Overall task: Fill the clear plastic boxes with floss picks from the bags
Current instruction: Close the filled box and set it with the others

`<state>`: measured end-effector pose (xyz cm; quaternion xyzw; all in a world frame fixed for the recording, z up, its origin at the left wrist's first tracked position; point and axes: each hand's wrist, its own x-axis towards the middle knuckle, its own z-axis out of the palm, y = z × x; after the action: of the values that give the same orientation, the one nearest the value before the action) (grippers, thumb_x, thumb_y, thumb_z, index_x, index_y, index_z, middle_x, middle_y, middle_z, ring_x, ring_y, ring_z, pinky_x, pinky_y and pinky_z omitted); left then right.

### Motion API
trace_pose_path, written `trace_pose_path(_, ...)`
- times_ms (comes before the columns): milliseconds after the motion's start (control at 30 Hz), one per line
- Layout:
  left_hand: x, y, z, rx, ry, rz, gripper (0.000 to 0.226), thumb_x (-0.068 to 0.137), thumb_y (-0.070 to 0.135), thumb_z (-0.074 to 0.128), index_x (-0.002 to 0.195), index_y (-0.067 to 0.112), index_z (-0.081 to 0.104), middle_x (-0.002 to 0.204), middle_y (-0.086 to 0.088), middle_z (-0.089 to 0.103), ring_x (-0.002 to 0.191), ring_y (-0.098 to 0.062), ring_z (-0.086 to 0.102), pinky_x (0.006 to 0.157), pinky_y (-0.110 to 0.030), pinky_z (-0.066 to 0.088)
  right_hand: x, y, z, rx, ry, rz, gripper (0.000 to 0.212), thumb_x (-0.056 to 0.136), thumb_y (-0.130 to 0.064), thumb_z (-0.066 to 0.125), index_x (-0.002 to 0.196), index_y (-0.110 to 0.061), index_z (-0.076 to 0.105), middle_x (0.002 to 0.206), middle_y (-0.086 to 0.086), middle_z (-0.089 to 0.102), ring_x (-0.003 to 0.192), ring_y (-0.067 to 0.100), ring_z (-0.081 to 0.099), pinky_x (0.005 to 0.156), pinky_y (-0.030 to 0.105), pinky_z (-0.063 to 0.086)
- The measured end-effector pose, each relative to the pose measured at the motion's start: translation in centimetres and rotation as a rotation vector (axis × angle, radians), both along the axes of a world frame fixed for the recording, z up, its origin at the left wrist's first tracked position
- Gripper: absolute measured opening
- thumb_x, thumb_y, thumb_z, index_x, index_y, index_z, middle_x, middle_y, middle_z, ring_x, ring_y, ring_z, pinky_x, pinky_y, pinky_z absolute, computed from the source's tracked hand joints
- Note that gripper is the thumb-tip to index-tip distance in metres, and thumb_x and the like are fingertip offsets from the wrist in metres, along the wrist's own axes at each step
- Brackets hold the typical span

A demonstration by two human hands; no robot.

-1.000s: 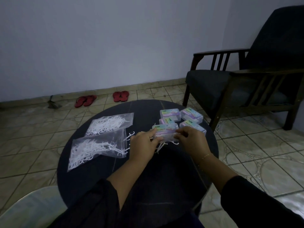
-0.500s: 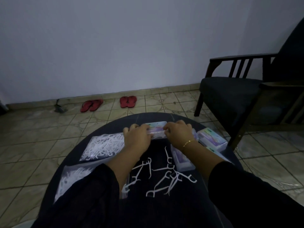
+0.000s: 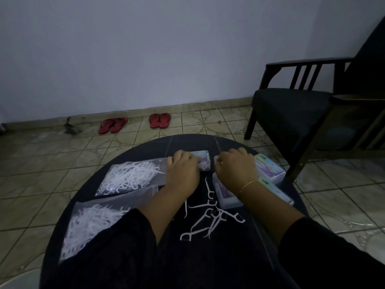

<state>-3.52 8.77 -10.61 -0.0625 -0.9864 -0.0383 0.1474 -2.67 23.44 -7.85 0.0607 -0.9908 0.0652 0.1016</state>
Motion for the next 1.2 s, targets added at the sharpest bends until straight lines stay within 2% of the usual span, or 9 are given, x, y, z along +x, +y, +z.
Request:
trace_pose_path(133,2.5,1.8,-0.4,0.054,-0.147,-0.109,0.044,0.092,0.023,0.046,0.135,0.034,0.046,0.139,0.005,0.043,0.129,-0.021,0.028,0.097,-0.037,0.023,3.4,-0.1,0.0,0.168,-0.167,-0.055,0.047,0.096,-0.048,0.031,0.118,-0.015,0.056,0.123,0.015,0.056,0.120,0.032,0.045,0.098,0.044,0.034)
trace_pose_path(233,4.4,2.3,-0.9,0.115,-0.252,-0.095,0.049,0.092,0.024,0.048,0.139,0.034,0.039,0.144,0.005,0.038,0.132,-0.021,0.026,0.099,-0.038,0.023,5.3,0.1,-0.8,0.153,-0.216,-0.006,0.046,0.097,-0.049,0.031,0.114,-0.016,0.057,0.120,0.013,0.059,0.124,0.031,0.044,0.101,0.045,0.032)
trace_pose_path(367,7.2,2.2,-1.8,0.178,-0.244,-0.066,0.046,0.093,0.045,0.042,0.137,0.033,0.041,0.144,0.007,0.039,0.130,-0.018,0.027,0.095,-0.037,0.022,6.7,1.1,-1.1,0.069,-0.223,0.042,0.042,0.096,-0.048,0.035,0.108,-0.017,0.061,0.115,0.006,0.060,0.114,0.026,0.048,0.098,0.043,0.035)
trace_pose_path(500,9.6,2.4,-3.4,0.137,-0.243,-0.083,0.066,0.086,0.068,0.039,0.142,0.034,0.033,0.148,0.012,0.032,0.134,-0.015,0.022,0.099,-0.038,0.020,7.8,2.0,-1.2,0.013,-0.246,0.084,0.036,0.093,-0.050,0.042,0.101,-0.021,0.060,0.109,0.001,0.059,0.108,0.023,0.048,0.096,0.040,0.039)
trace_pose_path(733,12.0,1.6,-3.2,0.100,-0.194,-0.060,0.048,0.097,0.046,0.038,0.142,0.029,0.038,0.153,0.008,0.027,0.139,-0.016,0.017,0.106,-0.041,0.018,9.7,2.9,-1.2,0.003,-0.270,0.128,0.038,0.092,-0.051,0.041,0.103,-0.020,0.062,0.112,-0.001,0.060,0.114,0.023,0.043,0.094,0.039,0.040)
trace_pose_path(867,13.4,1.6,-2.9,0.032,-0.061,-0.220,0.038,0.095,0.031,0.040,0.130,0.033,0.053,0.132,0.010,0.046,0.128,-0.017,0.030,0.096,-0.034,0.022,10.1,3.3,-1.6,-0.012,-0.262,0.138,0.039,0.092,-0.053,0.043,0.102,-0.020,0.063,0.111,-0.001,0.061,0.116,0.023,0.043,0.096,0.038,0.040)
trace_pose_path(967,14.7,2.5,-3.3,-0.033,-0.128,-0.385,0.046,0.084,0.033,0.035,0.124,0.039,0.058,0.117,0.004,0.054,0.116,-0.022,0.042,0.088,-0.037,0.030,10.4,3.4,-1.7,-0.023,-0.262,0.133,0.040,0.092,-0.053,0.043,0.104,-0.020,0.063,0.113,0.000,0.060,0.119,0.024,0.043,0.100,0.038,0.038)
trace_pose_path(1100,15.1,2.4,-3.5,-0.041,-0.054,-0.349,0.045,0.076,0.034,0.036,0.107,0.041,0.068,0.090,0.007,0.058,0.091,-0.021,0.057,0.070,-0.035,0.043,10.7,3.5,-1.6,-0.023,-0.258,0.115,0.039,0.092,-0.048,0.044,0.111,-0.020,0.062,0.117,0.000,0.058,0.121,0.024,0.041,0.101,0.039,0.038)
trace_pose_path(1200,14.9,1.2,-3.2,-0.108,-0.033,-0.341,0.041,0.081,0.033,0.038,0.111,0.036,0.067,0.097,0.006,0.057,0.101,-0.020,0.051,0.079,-0.035,0.036,11.1,3.4,-1.5,-0.028,-0.254,0.115,0.039,0.093,-0.048,0.045,0.115,-0.020,0.060,0.120,0.000,0.057,0.124,0.024,0.039,0.102,0.040,0.038)
